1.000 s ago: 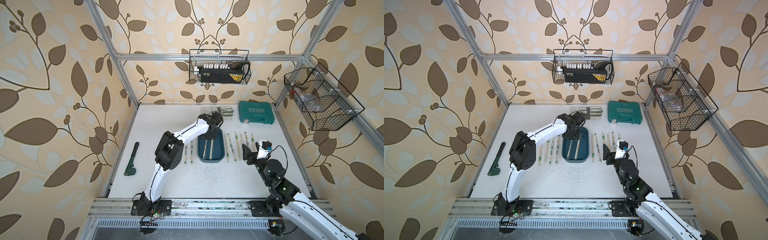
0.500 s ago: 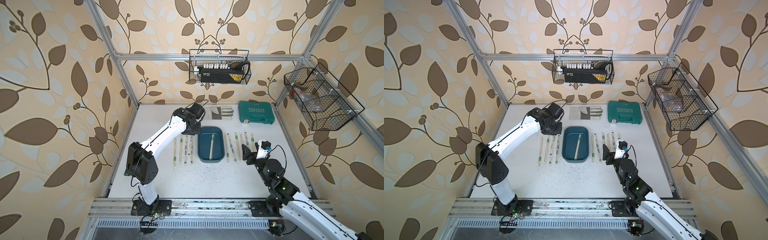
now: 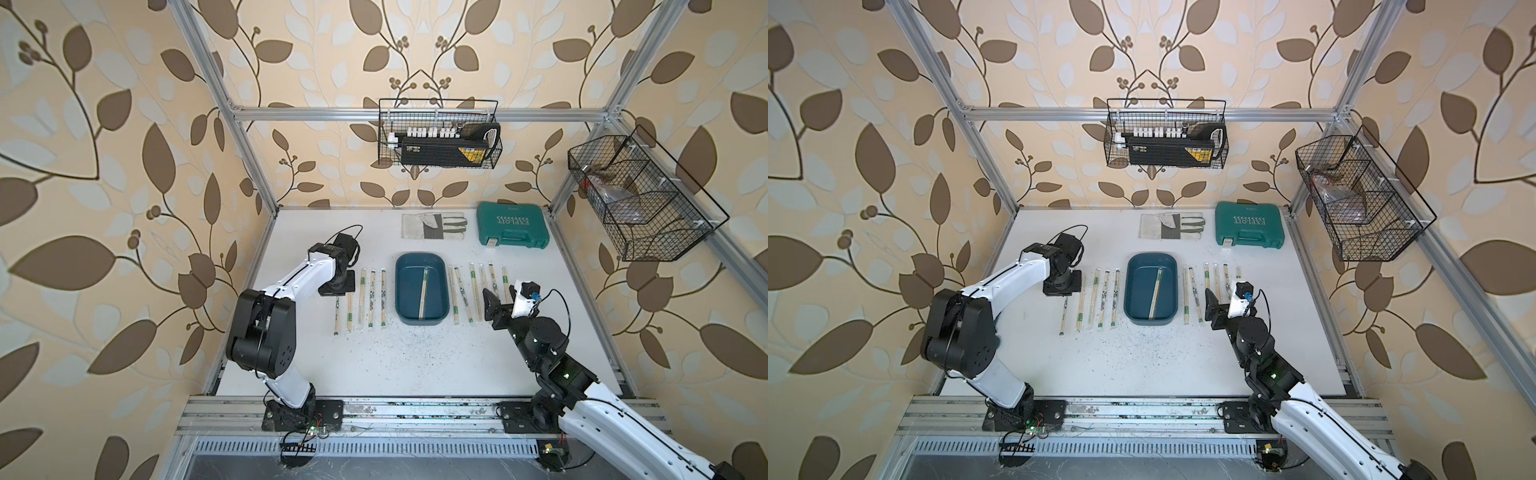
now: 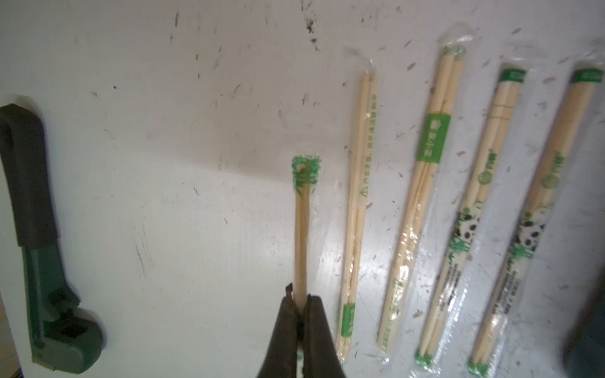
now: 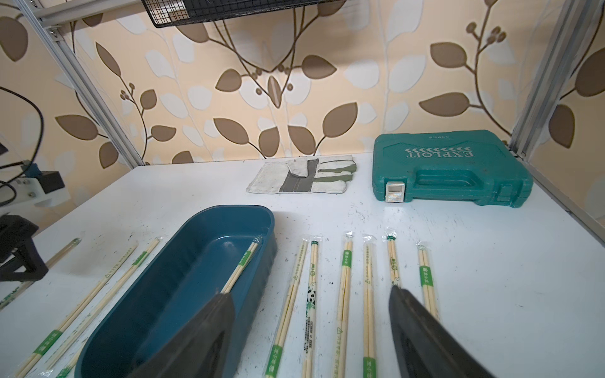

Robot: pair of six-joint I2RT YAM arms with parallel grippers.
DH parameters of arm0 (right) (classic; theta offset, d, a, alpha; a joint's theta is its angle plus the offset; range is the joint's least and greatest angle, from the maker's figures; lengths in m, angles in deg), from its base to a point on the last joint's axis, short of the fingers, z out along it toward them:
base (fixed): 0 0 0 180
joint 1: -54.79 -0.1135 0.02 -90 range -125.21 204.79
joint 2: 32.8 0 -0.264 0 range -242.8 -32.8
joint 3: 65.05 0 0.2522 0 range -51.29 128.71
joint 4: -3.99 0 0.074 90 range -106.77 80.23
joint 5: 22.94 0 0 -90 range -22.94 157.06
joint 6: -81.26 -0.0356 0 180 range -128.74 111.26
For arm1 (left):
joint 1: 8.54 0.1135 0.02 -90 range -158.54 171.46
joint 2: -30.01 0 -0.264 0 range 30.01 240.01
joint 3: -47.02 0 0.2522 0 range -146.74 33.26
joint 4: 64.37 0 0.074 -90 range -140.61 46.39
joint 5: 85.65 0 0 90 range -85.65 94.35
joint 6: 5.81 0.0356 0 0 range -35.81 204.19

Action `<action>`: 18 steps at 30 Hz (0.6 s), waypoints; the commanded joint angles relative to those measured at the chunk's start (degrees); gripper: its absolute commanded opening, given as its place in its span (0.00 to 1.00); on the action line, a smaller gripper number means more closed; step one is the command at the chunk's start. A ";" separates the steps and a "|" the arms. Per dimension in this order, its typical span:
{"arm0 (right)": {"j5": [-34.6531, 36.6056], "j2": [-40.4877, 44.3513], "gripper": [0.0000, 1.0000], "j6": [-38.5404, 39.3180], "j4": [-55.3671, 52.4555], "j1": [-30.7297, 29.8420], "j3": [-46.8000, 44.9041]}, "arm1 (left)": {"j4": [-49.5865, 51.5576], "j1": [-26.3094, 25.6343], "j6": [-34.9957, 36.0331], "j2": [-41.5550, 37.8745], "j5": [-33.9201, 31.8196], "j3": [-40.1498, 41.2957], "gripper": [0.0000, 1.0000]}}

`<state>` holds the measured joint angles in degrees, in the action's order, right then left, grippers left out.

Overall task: Take the paired disposable chopsticks out of the storage box
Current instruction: Place the paired disposable chopsticks at the center of the board.

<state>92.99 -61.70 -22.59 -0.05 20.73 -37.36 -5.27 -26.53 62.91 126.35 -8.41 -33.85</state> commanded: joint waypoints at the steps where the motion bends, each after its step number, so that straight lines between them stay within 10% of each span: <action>1: 0.26 0.21 0.77 0.66 0.90 -0.13 0.39 | -5.97 0.29 2.23 2.66 -2.21 0.50 0.00; 18: 0.26 0.34 0.77 0.66 0.75 -0.13 0.39 | -10.75 0.68 3.92 9.70 -5.10 -0.10 0.00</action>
<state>92.99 -61.70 -22.59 -0.05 20.73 -37.36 -15.34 -26.47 65.93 135.28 -12.08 -33.35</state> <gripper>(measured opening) 0.773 0.051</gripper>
